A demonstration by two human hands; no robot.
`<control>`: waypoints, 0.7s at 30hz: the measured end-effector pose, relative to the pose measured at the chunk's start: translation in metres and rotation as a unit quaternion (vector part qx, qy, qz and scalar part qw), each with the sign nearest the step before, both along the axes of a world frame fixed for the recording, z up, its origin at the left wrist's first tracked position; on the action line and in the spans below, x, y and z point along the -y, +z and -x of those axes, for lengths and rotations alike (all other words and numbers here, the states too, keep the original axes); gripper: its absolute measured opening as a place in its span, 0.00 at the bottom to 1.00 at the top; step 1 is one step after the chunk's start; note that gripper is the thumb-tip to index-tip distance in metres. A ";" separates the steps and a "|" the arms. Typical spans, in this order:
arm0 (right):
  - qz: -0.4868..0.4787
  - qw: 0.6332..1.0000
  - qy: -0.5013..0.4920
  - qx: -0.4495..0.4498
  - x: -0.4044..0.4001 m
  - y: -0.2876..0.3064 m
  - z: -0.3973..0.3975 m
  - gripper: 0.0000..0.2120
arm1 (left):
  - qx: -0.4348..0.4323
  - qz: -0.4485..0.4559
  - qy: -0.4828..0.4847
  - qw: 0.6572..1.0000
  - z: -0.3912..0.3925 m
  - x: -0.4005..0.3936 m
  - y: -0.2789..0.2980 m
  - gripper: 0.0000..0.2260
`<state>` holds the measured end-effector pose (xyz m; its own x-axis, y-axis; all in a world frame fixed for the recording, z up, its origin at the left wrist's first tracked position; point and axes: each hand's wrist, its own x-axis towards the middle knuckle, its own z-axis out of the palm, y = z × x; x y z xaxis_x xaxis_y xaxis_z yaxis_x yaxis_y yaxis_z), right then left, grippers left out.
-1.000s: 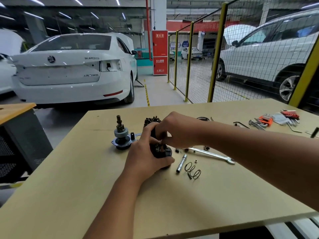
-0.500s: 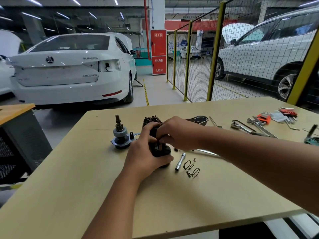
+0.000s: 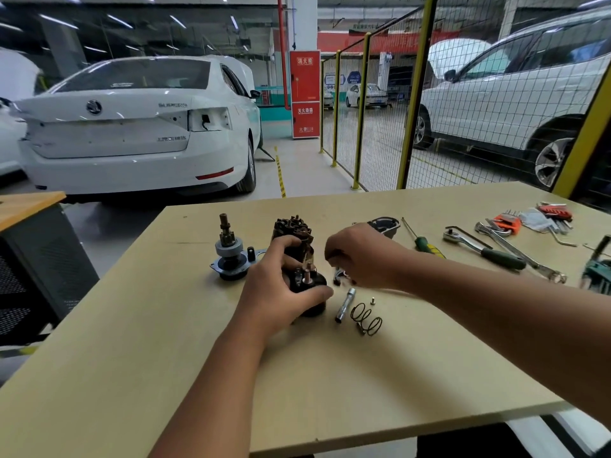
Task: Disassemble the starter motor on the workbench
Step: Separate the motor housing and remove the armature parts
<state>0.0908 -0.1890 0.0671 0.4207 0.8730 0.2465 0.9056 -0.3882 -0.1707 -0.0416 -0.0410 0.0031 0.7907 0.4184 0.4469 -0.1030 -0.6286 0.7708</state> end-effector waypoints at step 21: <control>0.027 0.998 -0.046 -0.034 0.013 -0.026 -0.011 0.08 | -0.005 0.037 0.027 0.999 0.002 -0.004 0.000 0.21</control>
<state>0.1018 -0.2021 0.0408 0.5135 0.8414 0.1682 0.8529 -0.4792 -0.2071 -0.0437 -0.0370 0.0032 0.7710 0.4919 0.4045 -0.0623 -0.5738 0.8166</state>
